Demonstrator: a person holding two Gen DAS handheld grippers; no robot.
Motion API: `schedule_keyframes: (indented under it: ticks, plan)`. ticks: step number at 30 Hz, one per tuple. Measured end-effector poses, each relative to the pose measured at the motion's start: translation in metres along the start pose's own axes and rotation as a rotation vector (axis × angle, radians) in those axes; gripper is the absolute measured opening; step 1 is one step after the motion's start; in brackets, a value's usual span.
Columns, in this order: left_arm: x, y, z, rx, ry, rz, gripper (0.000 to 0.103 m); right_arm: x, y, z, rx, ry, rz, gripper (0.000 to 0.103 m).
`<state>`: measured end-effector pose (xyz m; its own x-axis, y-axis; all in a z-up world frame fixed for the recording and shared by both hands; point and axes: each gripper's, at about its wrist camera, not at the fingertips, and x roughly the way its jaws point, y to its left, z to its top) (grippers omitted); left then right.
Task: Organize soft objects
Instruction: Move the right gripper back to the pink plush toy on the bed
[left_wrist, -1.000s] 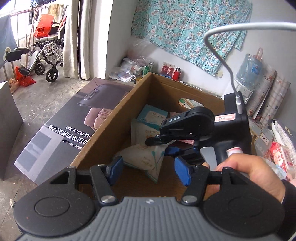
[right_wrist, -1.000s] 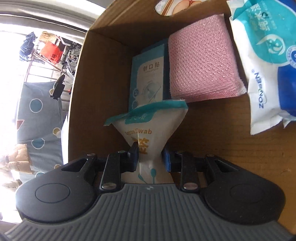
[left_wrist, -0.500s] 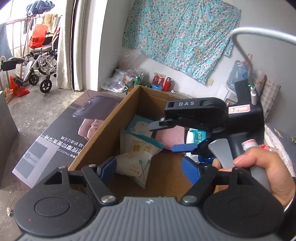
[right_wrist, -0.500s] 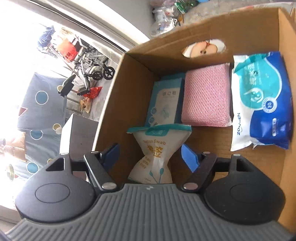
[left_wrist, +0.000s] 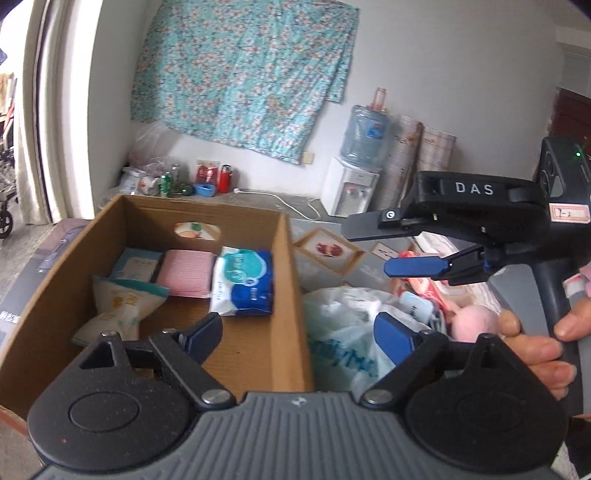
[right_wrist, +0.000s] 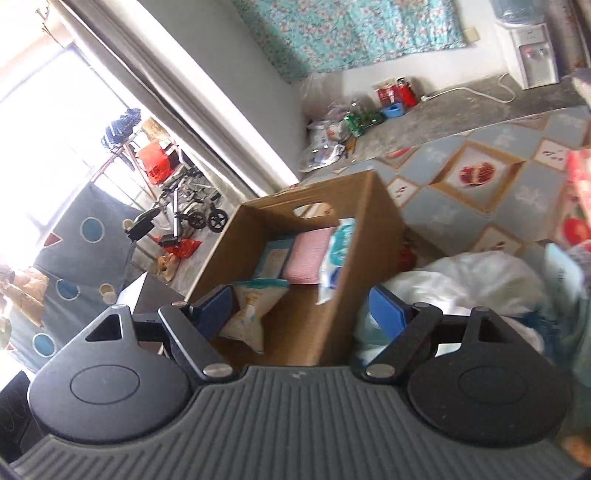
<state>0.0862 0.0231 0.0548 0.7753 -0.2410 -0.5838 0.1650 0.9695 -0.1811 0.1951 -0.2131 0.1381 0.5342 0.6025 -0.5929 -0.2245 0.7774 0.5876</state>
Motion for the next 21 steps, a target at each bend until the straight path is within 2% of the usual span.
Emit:
schedule_keyframes:
  ticks: [7, 10, 16, 21]
  plan:
    - [0.029, -0.070, -0.019, 0.098, 0.022, -0.148, 0.090, -0.109, -0.080, -0.016, -0.016, -0.078, -0.245, 0.083]
    - [0.042, -0.097, -0.029, 0.139, 0.042, -0.204, 0.090, -0.140, -0.114, -0.028, 0.006, -0.092, -0.335, 0.084]
    - [0.069, -0.148, -0.052, 0.221, 0.102, -0.291, 0.088, -0.163, -0.172, -0.054, 0.071, -0.063, -0.422, 0.085]
    - [0.087, -0.175, -0.065, 0.253, 0.138, -0.324, 0.086, -0.159, -0.199, -0.059, 0.106, -0.027, -0.429, 0.085]
